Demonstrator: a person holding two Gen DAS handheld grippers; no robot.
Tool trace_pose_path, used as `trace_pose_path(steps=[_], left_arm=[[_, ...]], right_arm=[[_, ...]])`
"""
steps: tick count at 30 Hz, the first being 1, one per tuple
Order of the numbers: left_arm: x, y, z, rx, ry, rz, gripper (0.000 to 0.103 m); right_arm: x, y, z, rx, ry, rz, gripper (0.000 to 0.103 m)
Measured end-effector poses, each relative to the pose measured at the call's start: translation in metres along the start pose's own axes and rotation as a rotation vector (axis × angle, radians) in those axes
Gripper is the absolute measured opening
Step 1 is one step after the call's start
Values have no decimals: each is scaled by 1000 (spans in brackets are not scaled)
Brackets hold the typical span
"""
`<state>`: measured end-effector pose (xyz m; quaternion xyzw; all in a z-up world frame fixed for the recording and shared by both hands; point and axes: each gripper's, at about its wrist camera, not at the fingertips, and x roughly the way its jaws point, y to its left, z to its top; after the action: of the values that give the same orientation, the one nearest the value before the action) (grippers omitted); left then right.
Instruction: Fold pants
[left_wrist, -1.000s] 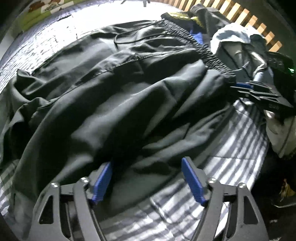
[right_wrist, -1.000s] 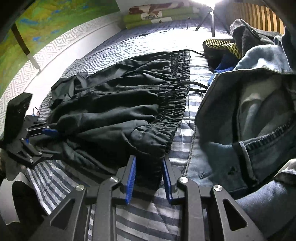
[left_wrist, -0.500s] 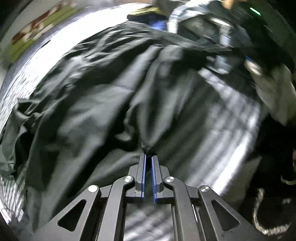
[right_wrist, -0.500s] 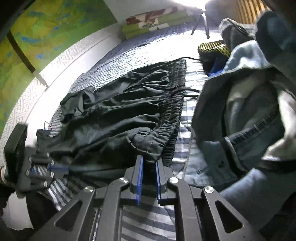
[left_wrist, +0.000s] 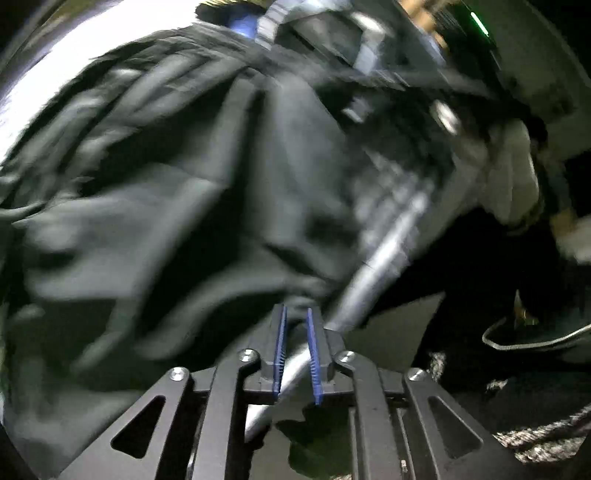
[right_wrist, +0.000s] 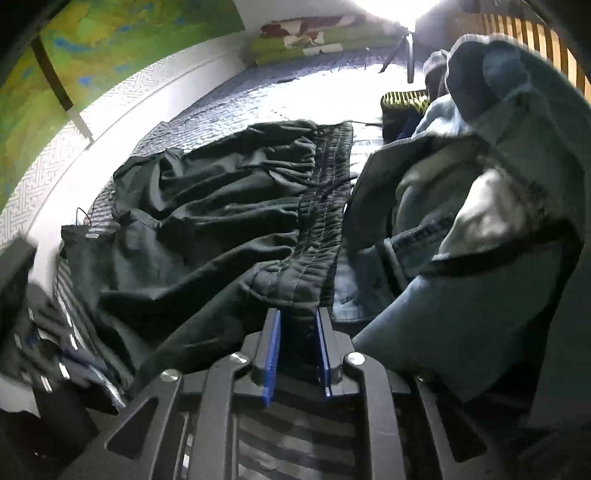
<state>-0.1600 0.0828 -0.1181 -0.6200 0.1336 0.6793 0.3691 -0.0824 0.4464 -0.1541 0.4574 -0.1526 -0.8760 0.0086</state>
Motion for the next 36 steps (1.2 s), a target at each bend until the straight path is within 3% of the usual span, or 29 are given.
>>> trace_pose_path(steps=[3, 4, 6, 9, 10, 11, 14, 17, 19, 22, 24, 28, 30, 31, 32, 33, 34, 36], left_arm=[[-61, 55, 6, -103, -136, 128, 43], [-75, 71, 10, -132, -171, 158, 46], [-111, 120, 22, -213, -261, 287, 48], [-131, 184, 54, -309, -297, 389, 67], [-131, 204, 63, -340, -301, 410, 68], [-130, 225, 74, -376, -297, 407, 68], [-114, 268, 101, -419, -300, 488, 68], [-94, 286, 121, -437, -302, 431, 68], [-76, 285, 134, -400, -296, 398, 71], [-50, 279, 152, -299, -249, 416, 82], [-30, 280, 162, -238, -194, 460, 83], [5, 302, 172, -219, -122, 545, 83], [13, 314, 172, -239, -123, 532, 76], [16, 317, 172, -239, -128, 518, 58], [18, 316, 171, -235, -137, 496, 46], [19, 312, 171, -229, -150, 480, 28], [21, 306, 173, -208, -158, 493, 16], [22, 298, 178, -190, -161, 543, 6]], right_arm=[[-18, -1, 9, -6, -68, 14, 26], [-24, -2, 14, -1, -95, 3, 27], [-32, -2, 30, 16, -150, -26, 29], [-28, -2, 66, 58, -199, -58, 42], [-18, -2, 84, 63, -195, -57, 43], [-10, -2, 97, 68, -187, -60, 43], [25, -8, 140, 87, -158, -47, 43], [63, -34, 168, 187, -112, -20, 43], [89, -48, 179, 224, -65, 9, 48], [130, -70, 186, 279, 1, -42, 49], [154, -85, 187, 314, 60, -39, 50], [161, -92, 193, 313, 21, 35, 66], [164, -89, 191, 283, -25, 33, 68], [165, -86, 191, 267, -33, 26, 65], [166, -82, 192, 242, -33, 25, 59], [167, -79, 192, 228, -31, 50, 33], [167, -77, 193, 221, -24, 79, 19], [165, -72, 194, 202, -34, 88, 17]])
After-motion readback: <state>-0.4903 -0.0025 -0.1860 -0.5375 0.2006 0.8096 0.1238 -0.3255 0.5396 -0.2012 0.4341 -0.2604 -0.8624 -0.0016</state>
